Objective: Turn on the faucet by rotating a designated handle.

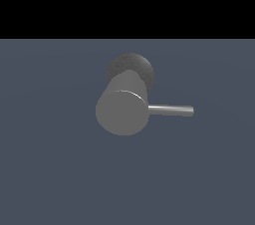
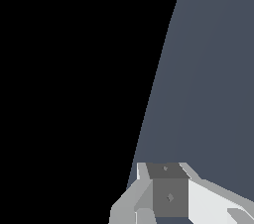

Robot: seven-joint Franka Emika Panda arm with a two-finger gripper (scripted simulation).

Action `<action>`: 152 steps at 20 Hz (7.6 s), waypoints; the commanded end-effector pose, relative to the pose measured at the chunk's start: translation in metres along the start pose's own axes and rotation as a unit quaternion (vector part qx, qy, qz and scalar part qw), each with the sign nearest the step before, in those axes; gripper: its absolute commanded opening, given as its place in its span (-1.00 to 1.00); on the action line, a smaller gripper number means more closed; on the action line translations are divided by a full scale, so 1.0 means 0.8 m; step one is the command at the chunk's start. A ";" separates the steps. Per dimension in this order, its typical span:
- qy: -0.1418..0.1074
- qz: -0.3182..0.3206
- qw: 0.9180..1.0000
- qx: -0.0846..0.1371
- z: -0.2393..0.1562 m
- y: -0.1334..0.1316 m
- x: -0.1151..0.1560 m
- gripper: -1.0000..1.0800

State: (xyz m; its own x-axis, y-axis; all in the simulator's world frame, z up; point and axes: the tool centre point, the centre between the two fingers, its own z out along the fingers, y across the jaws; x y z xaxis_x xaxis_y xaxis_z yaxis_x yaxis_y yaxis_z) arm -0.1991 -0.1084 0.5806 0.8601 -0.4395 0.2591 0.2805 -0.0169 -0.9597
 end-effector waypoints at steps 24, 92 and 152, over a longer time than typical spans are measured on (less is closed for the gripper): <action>0.292 0.268 0.856 0.331 -0.141 0.230 0.114 -1.00; 0.512 0.502 0.624 0.311 -0.211 0.594 0.026 -1.00; 0.478 0.623 0.539 0.305 -0.069 0.628 -0.048 -1.00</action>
State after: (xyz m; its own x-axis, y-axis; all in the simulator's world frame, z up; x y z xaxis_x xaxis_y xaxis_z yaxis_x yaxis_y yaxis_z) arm -0.1132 -0.1527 0.0847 0.0172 -0.0420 -0.9990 0.0809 0.9959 -0.0404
